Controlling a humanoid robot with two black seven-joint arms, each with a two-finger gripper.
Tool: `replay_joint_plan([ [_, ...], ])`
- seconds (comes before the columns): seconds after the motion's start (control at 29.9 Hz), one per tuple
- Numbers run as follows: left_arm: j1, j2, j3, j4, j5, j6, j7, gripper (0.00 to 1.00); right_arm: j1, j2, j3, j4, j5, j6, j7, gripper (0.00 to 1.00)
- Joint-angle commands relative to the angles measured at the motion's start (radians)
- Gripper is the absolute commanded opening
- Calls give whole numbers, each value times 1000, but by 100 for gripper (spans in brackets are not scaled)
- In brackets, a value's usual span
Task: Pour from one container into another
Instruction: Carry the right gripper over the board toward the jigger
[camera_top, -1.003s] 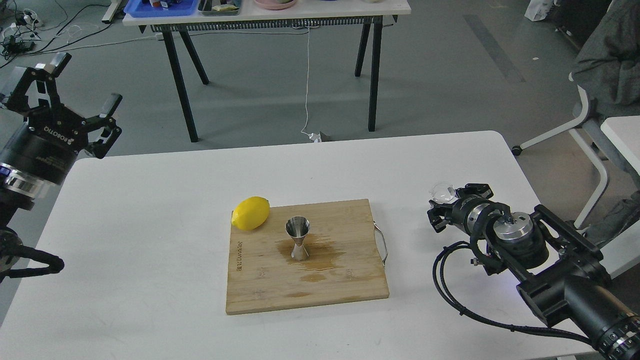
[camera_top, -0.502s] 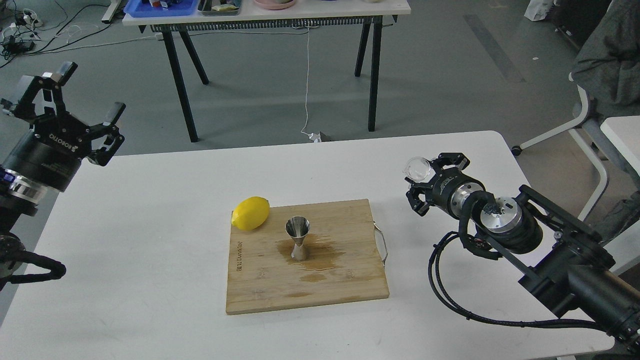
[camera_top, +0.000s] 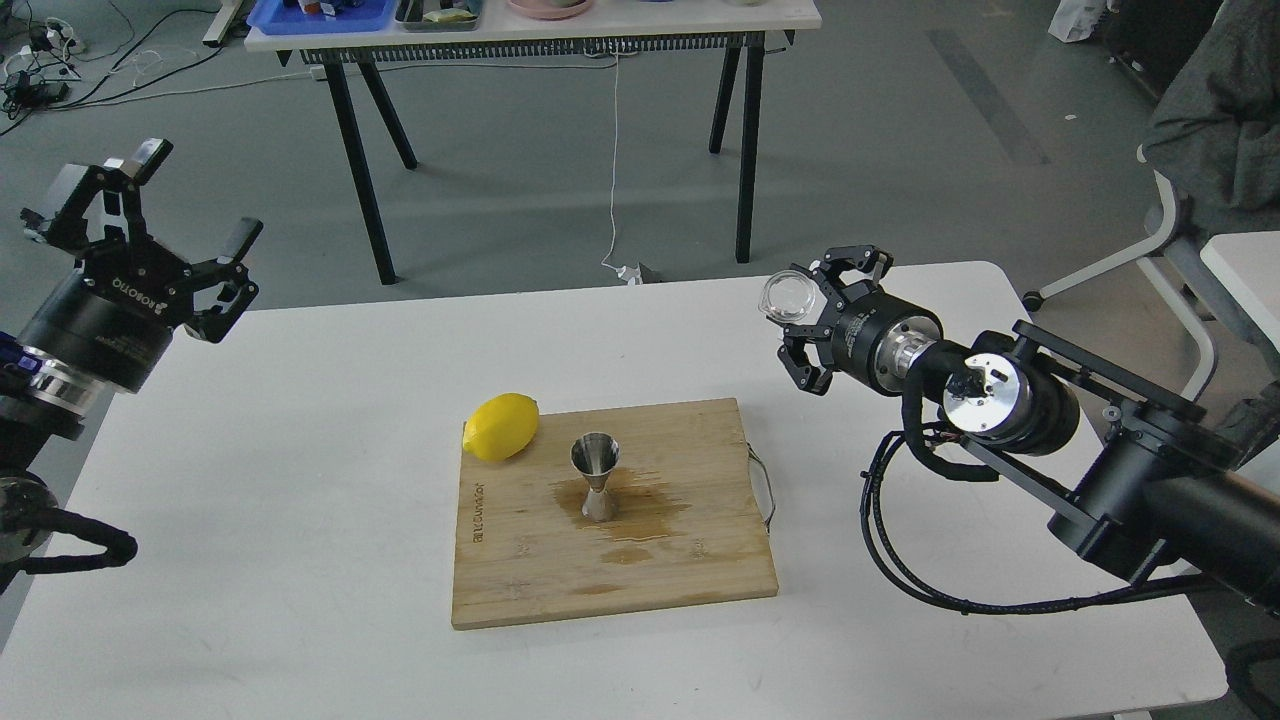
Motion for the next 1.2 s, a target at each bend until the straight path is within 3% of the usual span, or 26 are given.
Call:
replay_joint_plan([
  [0.0, -2, -11, 0, 0, 0, 2, 0, 96, 104, 11, -127, -5, -23, 12, -1, 40],
  [0.54, 6, -41, 0, 0, 1, 5, 0, 96, 216, 103, -330, 1, -178, 31, -1, 40],
  [0.9, 6, -42, 0, 1, 15, 5, 0, 96, 219, 213, -368, -16, -193, 34, 2, 40],
  [1.17, 8, -44, 0, 5, 15, 5, 0, 96, 227, 224, -414, -18, -255, 34, 4, 40],
])
